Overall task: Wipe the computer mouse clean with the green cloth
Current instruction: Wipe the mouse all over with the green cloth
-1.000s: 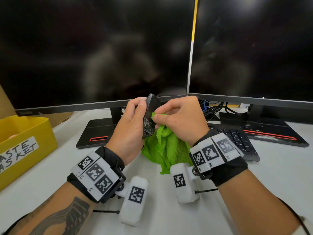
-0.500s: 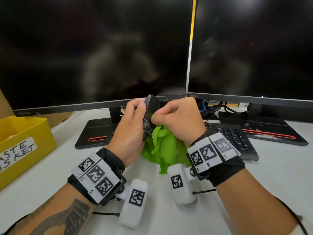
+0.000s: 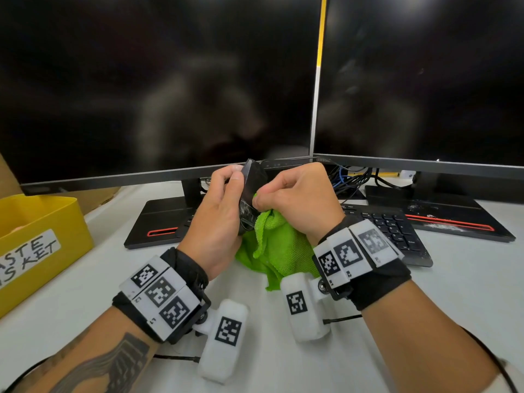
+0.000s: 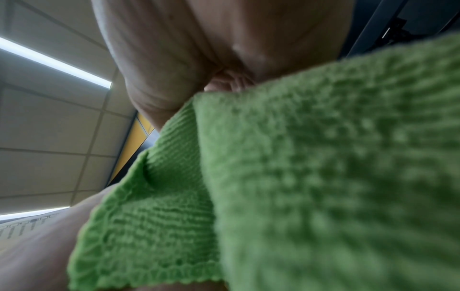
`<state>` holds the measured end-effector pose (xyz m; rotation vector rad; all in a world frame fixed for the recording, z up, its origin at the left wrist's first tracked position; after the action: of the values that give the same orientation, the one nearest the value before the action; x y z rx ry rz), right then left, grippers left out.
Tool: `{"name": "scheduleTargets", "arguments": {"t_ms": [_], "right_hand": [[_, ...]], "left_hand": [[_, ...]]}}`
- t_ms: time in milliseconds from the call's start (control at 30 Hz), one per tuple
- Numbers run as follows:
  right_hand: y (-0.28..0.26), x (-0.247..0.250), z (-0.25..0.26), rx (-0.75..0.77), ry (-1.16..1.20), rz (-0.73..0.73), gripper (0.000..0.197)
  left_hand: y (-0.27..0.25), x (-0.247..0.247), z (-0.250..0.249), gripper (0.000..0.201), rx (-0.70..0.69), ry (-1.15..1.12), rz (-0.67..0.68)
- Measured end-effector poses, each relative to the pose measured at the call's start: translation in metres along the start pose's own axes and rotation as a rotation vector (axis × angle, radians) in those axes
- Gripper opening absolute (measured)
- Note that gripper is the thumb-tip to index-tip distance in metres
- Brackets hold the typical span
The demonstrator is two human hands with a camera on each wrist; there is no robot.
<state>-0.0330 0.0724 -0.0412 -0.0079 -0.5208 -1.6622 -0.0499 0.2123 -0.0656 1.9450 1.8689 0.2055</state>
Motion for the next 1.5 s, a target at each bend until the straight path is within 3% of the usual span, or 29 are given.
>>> {"name": "scheduleTargets", "arguments": {"t_ms": [300,733,933,1200,1500], "right_hand": [[0.002,0.005,0.000,0.014,0.074,-0.089,0.014],[-0.003,0.005,0.003,-0.023,-0.101,0.122,0.012],[0.002,0.017,0.004,-0.051,0.014,-0.019,0.012],[0.001,0.019,0.004,-0.143,0.276,0.098,0.029],[0.001,0.011,0.003,-0.053,0.288,0.024,0.019]], "left_hand": [[-0.002,-0.005,-0.003,0.026,-0.002,-0.047,0.013],[0.004,0.002,-0.002,0.023,-0.030,0.024,0.014],[0.009,0.009,0.001,0.028,-0.121,0.099,-0.016],[0.012,0.010,0.005,0.017,-0.018,-0.003,-0.026],[0.011,0.007,0.005,0.046,0.199,-0.190,-0.115]]}}
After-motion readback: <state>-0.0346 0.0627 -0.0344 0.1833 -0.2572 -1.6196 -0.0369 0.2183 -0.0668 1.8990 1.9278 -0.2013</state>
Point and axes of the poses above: each hand's wrist, its own y-axis towards the middle knuckle, its own x-axis out of the back of the hand, z = x × y, the point moved 3 cm from there along y, towards the middle knuckle, and after that the axes turned 6 degrees about -x, right-handed, at the moved point
